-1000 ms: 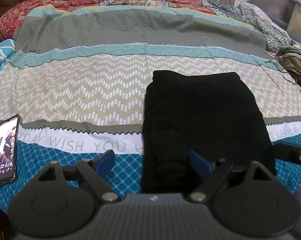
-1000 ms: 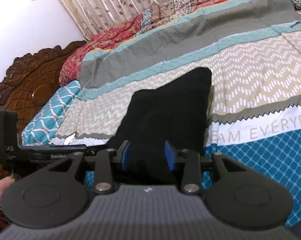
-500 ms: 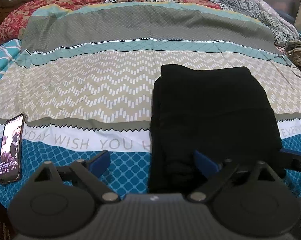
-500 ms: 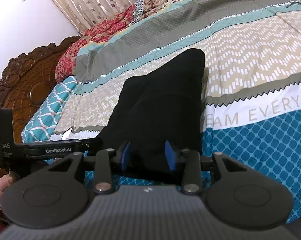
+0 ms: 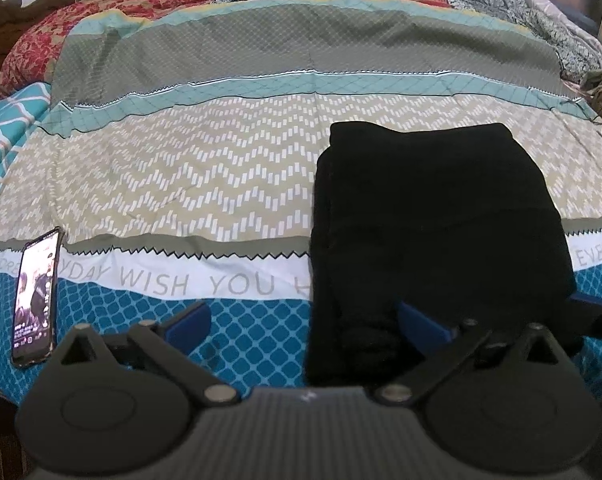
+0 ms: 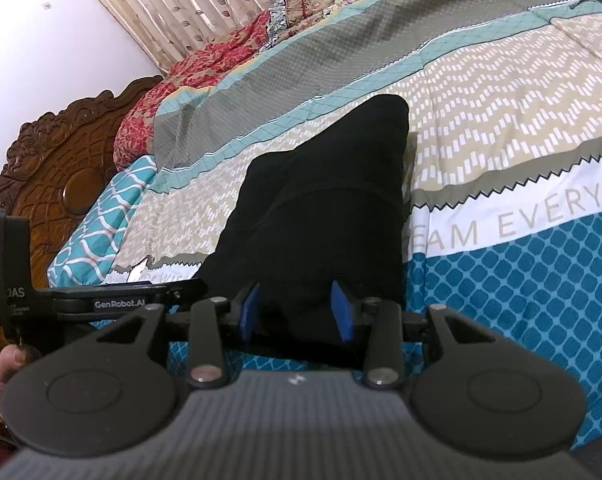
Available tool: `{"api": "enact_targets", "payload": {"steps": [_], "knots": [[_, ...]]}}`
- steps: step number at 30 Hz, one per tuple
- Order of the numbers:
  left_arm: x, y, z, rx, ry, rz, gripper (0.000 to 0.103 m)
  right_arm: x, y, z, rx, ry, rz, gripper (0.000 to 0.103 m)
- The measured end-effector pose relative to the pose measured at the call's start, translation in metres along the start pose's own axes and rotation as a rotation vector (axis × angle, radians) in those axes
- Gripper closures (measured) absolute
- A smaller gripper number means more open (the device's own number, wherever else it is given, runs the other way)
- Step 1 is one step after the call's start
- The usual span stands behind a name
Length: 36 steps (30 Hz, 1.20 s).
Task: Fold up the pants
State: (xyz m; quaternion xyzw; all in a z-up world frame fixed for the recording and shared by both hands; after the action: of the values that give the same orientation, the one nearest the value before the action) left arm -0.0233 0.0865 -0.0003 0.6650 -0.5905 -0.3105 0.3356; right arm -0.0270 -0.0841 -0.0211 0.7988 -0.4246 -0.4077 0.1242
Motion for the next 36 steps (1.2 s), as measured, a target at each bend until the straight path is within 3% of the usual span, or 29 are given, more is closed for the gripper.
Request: {"api": "enact_targets", "payload": {"steps": [11, 24, 36], "knots": [[0.01, 0.003, -0.001, 0.022, -0.072, -0.065, 0.0, -0.002, -0.001, 0.0, 0.002, -0.003, -0.008, 0.054], [0.009, 0.003, -0.004, -0.034, -0.055, -0.06, 0.0, -0.001, 0.0, 0.0, 0.001, -0.005, -0.011, 0.054], [0.011, 0.003, -0.005, -0.037, -0.075, -0.075, 0.0, -0.001, 0.0, 0.0, 0.001, -0.005, -0.011, 0.054]]}}
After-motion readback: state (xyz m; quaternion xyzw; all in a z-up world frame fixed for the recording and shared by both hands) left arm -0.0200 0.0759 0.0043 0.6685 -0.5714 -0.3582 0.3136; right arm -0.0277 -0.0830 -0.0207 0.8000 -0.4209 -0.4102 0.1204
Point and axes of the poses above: each gripper's, at about its wrist camera, not at the fingertips, and y roughly against the way its jaws point, x to its right, z to its underside, the point moved 5 cm from there along -y, roughly the way its jaws point, and after that the axes turned 3 degrees about y, right-handed, at the moved point
